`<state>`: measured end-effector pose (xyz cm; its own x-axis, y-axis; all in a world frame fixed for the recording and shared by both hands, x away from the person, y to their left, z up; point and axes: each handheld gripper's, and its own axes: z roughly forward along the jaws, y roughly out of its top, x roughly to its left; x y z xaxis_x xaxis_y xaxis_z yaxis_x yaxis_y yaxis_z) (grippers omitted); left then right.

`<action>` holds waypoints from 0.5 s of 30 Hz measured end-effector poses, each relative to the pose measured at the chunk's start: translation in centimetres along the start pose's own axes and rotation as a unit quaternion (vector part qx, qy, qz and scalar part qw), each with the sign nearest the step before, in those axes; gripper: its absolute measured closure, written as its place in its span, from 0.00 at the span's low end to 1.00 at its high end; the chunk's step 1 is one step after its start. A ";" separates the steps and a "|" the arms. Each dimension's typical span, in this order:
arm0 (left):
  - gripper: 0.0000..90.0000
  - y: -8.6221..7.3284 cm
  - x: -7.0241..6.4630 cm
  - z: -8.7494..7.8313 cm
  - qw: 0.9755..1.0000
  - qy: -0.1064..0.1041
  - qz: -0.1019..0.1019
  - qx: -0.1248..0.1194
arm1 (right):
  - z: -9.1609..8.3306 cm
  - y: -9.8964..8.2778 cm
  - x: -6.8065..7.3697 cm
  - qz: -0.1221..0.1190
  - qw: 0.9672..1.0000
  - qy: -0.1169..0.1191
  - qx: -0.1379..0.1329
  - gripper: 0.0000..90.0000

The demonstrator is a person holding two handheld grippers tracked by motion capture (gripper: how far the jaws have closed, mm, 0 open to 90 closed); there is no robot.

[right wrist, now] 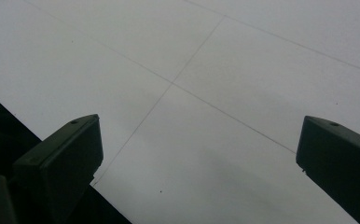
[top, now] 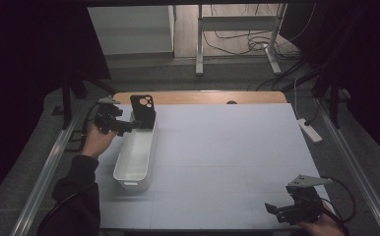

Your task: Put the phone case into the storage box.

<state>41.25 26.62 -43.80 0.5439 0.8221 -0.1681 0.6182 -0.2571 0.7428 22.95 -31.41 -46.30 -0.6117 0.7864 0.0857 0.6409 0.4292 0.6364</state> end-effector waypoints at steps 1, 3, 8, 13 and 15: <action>0.00 -0.1 -0.1 -0.1 1.000 -0.003 -0.002 -0.003 | 0.0 0.0 0.0 0.002 1.000 -0.001 -0.001 0.01; 0.00 -0.2 -0.3 -0.3 1.000 -0.007 -0.007 -0.005 | -0.1 -0.1 0.0 0.006 1.000 -0.002 -0.003 0.01; 0.00 -0.5 -1.0 -0.6 1.000 -0.006 0.003 -0.006 | -0.3 -0.2 0.0 0.009 1.000 -0.006 -0.005 0.00; 0.00 -1.1 -1.5 -1.1 1.000 -0.006 0.000 -0.012 | -0.3 -0.2 0.0 0.011 1.000 -0.011 -0.007 0.00; 0.00 -1.3 -1.7 -1.4 1.000 -0.007 -0.003 -0.016 | -0.3 -0.2 0.1 0.007 1.000 -0.014 -0.007 0.00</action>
<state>38.69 26.27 -43.56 0.5480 0.8167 -0.1809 0.6026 -0.2354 0.7626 22.62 -31.61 -46.16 -0.5903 0.8038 0.0734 0.6419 0.4124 0.6465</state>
